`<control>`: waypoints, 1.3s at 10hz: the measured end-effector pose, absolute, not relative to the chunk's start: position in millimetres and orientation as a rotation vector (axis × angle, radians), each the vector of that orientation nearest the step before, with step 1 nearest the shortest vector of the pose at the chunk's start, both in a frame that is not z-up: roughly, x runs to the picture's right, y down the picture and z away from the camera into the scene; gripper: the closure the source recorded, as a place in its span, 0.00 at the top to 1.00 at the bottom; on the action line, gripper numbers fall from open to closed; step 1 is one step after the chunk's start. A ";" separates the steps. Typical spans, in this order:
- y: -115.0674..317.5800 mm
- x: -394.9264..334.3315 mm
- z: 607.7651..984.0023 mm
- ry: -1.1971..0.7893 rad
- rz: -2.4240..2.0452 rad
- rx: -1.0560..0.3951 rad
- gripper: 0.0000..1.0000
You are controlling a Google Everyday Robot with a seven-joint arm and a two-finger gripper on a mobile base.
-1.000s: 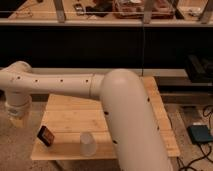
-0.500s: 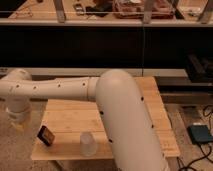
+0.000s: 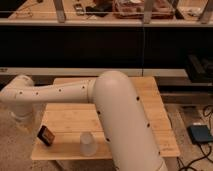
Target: Knock the eraser over
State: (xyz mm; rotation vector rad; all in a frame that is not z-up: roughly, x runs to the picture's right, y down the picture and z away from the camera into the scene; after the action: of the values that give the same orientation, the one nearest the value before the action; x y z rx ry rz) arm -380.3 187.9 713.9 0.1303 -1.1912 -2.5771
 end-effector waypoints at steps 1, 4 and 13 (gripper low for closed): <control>193.9 -378.6 720.4 -1.195 -2.587 0.122 0.07; 196.9 -378.2 734.9 -1.189 -2.601 0.124 0.07; 195.8 -378.1 744.6 -1.214 -2.610 0.146 0.07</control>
State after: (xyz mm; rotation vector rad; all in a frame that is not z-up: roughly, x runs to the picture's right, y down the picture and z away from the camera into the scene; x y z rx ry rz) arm -378.1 195.8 744.6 0.1461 -1.2138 -2.6097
